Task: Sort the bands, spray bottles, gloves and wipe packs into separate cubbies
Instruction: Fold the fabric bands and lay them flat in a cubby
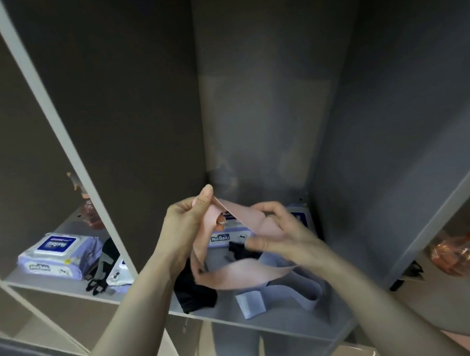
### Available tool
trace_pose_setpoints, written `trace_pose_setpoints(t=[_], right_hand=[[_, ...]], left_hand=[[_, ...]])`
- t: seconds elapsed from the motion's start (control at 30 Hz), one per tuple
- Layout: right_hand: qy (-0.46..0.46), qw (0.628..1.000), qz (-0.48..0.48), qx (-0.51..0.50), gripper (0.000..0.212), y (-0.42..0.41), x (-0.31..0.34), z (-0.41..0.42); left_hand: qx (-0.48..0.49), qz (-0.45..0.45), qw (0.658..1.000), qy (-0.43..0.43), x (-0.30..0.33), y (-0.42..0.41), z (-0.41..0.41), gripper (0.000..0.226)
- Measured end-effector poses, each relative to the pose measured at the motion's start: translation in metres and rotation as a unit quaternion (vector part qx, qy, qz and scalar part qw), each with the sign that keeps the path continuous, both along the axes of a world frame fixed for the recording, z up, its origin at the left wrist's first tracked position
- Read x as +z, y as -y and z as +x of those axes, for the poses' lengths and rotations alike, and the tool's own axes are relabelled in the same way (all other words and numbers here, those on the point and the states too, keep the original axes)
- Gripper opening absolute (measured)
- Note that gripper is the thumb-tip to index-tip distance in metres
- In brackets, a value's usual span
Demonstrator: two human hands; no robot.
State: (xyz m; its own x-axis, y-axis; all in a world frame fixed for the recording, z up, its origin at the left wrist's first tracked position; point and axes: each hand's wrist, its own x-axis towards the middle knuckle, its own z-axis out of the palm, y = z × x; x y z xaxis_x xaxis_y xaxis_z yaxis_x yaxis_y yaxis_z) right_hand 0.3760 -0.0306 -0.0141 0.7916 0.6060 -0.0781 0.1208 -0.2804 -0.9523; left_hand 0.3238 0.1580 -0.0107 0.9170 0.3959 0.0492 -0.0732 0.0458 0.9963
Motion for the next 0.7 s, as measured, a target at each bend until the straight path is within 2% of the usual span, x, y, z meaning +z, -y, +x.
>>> trace_pose_setpoints(t=[0.07, 0.13, 0.17, 0.23, 0.3, 0.33, 0.4, 0.47, 0.57, 0.63, 0.7], right_hand=[[0.125, 0.984, -0.131, -0.002, 0.081, 0.003, 0.003, -0.005], [0.263, 0.938, -0.224, -0.027, 0.073, 0.004, 0.003, -0.01], [0.308, 0.924, -0.221, -0.042, 0.064, 0.004, 0.001, -0.011], [0.321, 0.937, -0.126, -0.063, 0.04, 0.006, -0.002, -0.009], [0.278, 0.958, -0.025, -0.063, 0.01, 0.007, -0.002, -0.003], [0.241, 0.969, 0.009, -0.061, 0.006, 0.009, 0.0, 0.0], [0.143, 0.986, 0.05, -0.073, 0.018, 0.011, 0.005, 0.001], [0.045, 0.989, 0.101, -0.099, 0.021, 0.014, 0.01, 0.002], [-0.104, 0.964, 0.228, -0.091, 0.022, 0.015, 0.02, 0.006], [-0.153, 0.946, 0.279, -0.066, 0.027, 0.015, 0.027, 0.008], [-0.185, 0.932, 0.311, -0.03, 0.031, 0.016, 0.035, 0.008]], left_hand=[[-0.004, -0.001, 1.0, 0.009, 0.004, 0.0, -0.001, 0.05], [-0.003, -0.005, 1.0, 0.013, 0.007, 0.001, -0.002, 0.049], [0.0, -0.006, 1.0, 0.012, 0.008, 0.001, -0.002, 0.048], [0.002, 0.002, 1.0, 0.007, 0.007, 0.002, -0.003, 0.048], [0.007, 0.013, 1.0, 0.0, 0.004, 0.0, -0.002, 0.053], [0.009, 0.021, 1.0, -0.006, 0.003, -0.001, -0.002, 0.054], [0.0, 0.04, 0.999, -0.011, 0.001, -0.003, -0.002, 0.055], [-0.026, 0.059, 0.998, -0.011, -0.002, -0.004, -0.003, 0.059], [-0.075, 0.082, 0.994, -0.015, -0.006, -0.005, -0.004, 0.038], [-0.103, 0.088, 0.99, -0.033, -0.009, -0.006, -0.004, 0.02], [-0.103, 0.082, 0.99, -0.041, -0.013, -0.006, -0.002, 0.013]])
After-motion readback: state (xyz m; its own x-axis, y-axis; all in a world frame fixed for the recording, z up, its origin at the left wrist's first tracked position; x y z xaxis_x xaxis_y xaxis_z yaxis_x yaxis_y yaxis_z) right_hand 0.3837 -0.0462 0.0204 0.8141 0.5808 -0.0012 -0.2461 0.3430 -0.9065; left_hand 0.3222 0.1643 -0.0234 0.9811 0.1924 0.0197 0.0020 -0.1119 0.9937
